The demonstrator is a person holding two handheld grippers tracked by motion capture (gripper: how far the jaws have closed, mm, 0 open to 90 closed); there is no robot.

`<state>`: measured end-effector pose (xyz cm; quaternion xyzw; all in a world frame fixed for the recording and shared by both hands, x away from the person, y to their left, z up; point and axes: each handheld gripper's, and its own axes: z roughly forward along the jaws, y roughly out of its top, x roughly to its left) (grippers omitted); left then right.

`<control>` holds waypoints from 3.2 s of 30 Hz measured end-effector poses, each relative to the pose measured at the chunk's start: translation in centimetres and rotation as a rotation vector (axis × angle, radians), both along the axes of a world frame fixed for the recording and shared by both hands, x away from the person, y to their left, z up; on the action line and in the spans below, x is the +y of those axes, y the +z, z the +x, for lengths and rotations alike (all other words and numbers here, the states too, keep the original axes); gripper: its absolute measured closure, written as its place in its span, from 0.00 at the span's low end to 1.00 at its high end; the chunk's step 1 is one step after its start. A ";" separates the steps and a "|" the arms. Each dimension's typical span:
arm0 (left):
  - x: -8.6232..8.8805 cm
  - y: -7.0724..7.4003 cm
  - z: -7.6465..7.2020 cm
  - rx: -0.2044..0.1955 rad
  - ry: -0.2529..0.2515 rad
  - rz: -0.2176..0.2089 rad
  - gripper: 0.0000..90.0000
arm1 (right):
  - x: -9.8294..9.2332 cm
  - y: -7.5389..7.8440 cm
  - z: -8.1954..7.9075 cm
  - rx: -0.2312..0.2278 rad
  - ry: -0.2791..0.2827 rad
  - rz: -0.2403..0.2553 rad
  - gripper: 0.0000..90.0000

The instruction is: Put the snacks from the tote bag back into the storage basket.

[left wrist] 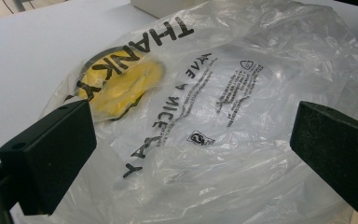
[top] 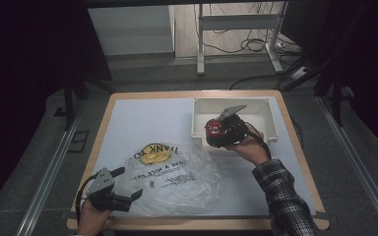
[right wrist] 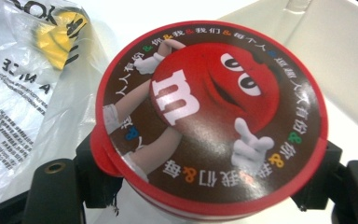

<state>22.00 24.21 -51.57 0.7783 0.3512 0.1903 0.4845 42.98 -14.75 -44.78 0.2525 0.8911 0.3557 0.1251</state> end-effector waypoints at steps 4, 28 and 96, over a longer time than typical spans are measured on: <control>0.0 0.0 0.0 0.000 -0.001 0.001 0.00 | 0.0 0.1 0.6 0.003 0.004 0.002 0.29; 0.0 0.0 0.0 -0.002 -0.001 0.003 0.00 | 0.8 -0.9 4.0 0.009 0.018 -0.007 0.29; 0.1 0.1 -0.1 -0.009 0.000 -0.002 0.00 | 2.9 -4.5 11.4 -0.014 0.013 -0.035 0.29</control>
